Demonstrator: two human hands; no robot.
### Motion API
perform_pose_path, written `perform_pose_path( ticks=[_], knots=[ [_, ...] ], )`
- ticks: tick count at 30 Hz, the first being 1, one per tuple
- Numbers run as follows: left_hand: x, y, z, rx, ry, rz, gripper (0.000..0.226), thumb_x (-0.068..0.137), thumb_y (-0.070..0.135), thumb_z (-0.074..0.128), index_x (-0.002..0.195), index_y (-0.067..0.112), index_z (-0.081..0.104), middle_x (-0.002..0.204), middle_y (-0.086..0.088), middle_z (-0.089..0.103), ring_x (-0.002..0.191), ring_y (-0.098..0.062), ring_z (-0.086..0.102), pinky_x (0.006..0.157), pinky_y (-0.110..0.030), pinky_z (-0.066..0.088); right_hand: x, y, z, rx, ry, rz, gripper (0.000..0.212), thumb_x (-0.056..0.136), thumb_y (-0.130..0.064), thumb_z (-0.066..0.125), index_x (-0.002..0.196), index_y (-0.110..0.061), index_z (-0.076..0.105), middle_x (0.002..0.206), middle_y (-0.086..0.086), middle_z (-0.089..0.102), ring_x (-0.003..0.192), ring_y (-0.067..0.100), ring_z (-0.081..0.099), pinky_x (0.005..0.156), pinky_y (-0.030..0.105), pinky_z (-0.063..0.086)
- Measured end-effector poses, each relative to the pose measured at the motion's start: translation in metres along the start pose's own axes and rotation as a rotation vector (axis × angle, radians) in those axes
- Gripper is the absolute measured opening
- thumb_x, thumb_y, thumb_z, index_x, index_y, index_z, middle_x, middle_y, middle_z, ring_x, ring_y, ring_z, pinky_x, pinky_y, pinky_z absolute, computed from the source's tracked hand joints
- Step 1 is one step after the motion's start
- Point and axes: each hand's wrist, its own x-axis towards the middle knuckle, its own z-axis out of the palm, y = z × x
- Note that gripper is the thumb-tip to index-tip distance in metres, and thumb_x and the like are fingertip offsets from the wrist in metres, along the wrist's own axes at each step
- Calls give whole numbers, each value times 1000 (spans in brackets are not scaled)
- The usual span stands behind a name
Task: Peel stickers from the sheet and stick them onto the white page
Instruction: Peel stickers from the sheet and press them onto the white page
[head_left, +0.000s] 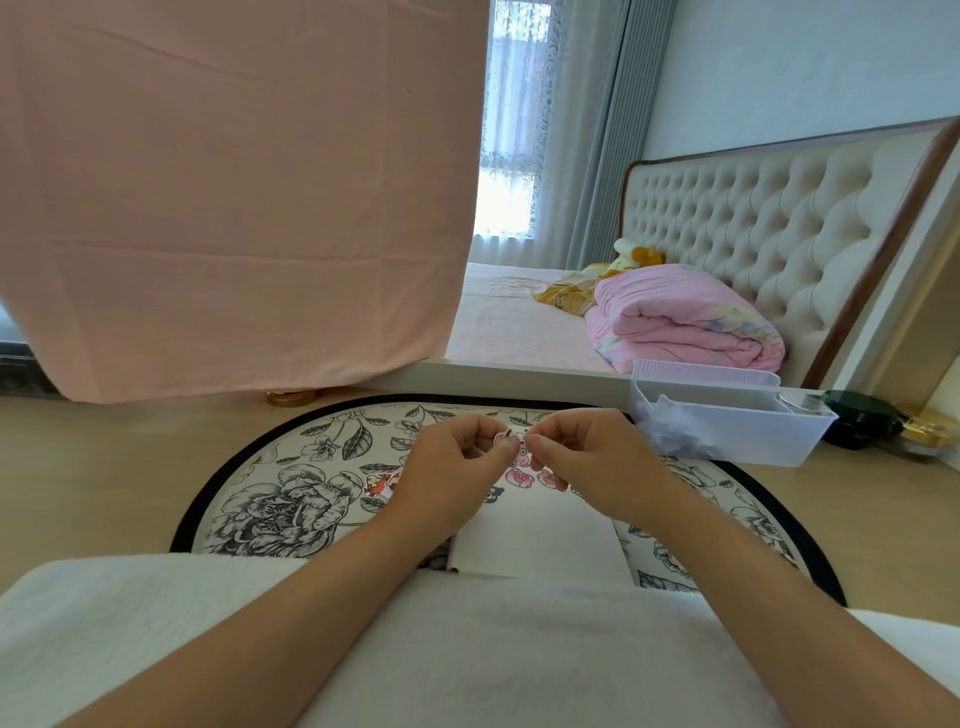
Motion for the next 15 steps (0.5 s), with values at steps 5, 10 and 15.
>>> perform_pose_path(
  ticks=[5,10,15],
  knots=[
    [-1,0,1,28,22,30,12,89,14,72,80,22,71,78,-16,71,62,-10,56,56,-17,49,-1,2,5,-153,37,-79,20,94,-22,62,77,-25,71,63,-11,65,53,4,52,60,34,50],
    [-2,2,2,50,10,40,16,89,13,71,78,23,70,70,-2,68,54,-2,56,51,-12,45,-1,4,10,-320,86,-126,18,92,-28,59,76,-30,67,61,-23,60,55,4,52,58,25,42],
    [-1,2,2,89,22,54,17,89,16,72,76,27,69,67,8,66,50,-1,56,52,-13,46,-2,2,9,-439,114,-166,16,89,-28,59,74,-29,65,59,-17,58,57,6,51,57,28,44]
  ],
)
